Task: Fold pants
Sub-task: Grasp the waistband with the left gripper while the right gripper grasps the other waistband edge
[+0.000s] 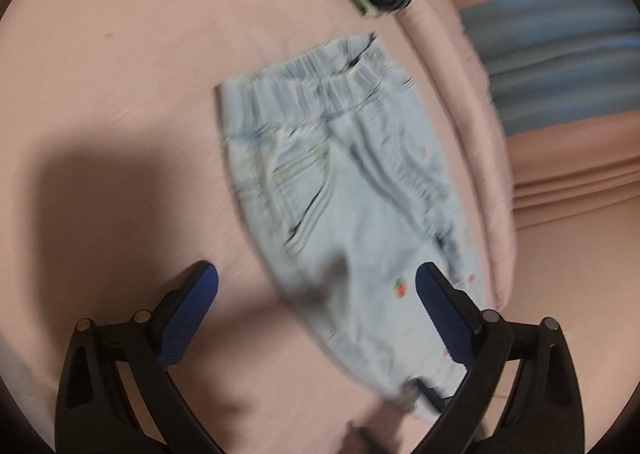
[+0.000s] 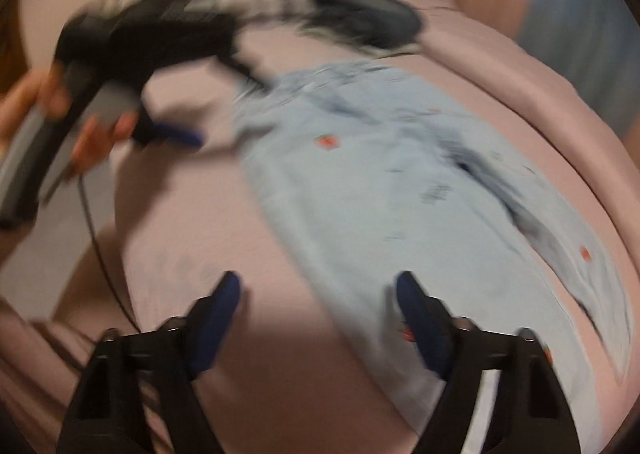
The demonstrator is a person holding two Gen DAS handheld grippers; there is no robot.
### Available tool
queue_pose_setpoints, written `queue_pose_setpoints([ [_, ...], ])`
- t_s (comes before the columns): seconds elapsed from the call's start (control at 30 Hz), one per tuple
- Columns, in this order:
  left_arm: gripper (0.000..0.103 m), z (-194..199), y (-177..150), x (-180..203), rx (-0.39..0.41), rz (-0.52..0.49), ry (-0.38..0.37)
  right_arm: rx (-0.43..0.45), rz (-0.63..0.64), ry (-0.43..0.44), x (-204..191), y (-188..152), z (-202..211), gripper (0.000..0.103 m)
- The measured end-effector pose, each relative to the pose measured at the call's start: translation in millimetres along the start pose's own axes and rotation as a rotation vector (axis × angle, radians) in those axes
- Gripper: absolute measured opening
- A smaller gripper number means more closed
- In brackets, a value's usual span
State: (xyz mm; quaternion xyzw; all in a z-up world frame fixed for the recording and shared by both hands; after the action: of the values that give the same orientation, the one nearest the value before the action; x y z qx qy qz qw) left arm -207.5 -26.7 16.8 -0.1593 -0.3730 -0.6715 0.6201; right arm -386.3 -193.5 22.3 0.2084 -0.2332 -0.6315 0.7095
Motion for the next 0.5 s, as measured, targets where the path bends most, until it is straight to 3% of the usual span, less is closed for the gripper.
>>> queue_pose_setpoints([
  [0.03,0.086,-2.7,3.4,1.8,0.01,0.006,-0.027,0.003,0.035,-0.037,-2.9,-1.9,-5.4,0.067],
  [0.1,0.054,-12.9,9.4,3.3,-0.001,0.02,-0.029,0.026,0.077,-0.069,-6.9,0.2,-13.0,0.06],
  [0.13,0.047,-17.9,9.2,0.4,-0.007,0.015,-0.014,0.039,0.08,-0.077,-6.6,3.2,-15.3,0.054],
  [0.17,0.031,-20.3,10.4,1.3,-0.007,0.009,0.011,0.039,0.073,-0.096,-3.9,7.6,-17.2,0.037],
  [0.2,0.021,-19.1,11.8,-0.1,-0.006,0.0,0.022,0.039,0.072,-0.102,-7.4,11.1,-21.1,0.026],
  [0.23,0.018,-14.8,11.6,-5.6,0.005,-0.017,0.029,0.038,0.061,-0.095,-6.2,14.9,-21.8,0.013],
  [0.27,0.014,-10.1,10.8,-3.6,0.02,-0.037,0.038,0.038,0.047,-0.088,-5.2,18.1,-19.9,0.009],
  [0.43,0.014,11.3,1.1,-3.4,0.053,-0.165,0.141,0.024,0.014,-0.007,-10.0,19.7,-9.8,0.008],
  [0.5,0.023,2.1,2.2,-3.2,0.024,-0.213,0.211,-0.02,0.017,0.02,-11.2,13.9,-21.8,0.008],
])
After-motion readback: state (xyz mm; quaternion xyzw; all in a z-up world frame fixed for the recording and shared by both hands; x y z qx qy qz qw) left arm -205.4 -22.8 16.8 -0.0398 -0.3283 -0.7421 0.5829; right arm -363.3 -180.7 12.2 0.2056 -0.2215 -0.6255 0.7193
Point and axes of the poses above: each gripper's, at about its wrist camera, not at the fingertips, and z roughly against the way its jaws point, x to its right, y to its top, the point moved 1 cm from there along -z, roughly the way its jaws point, and after that the axes turned 11 degrees about -z, right-handed, at the moved point
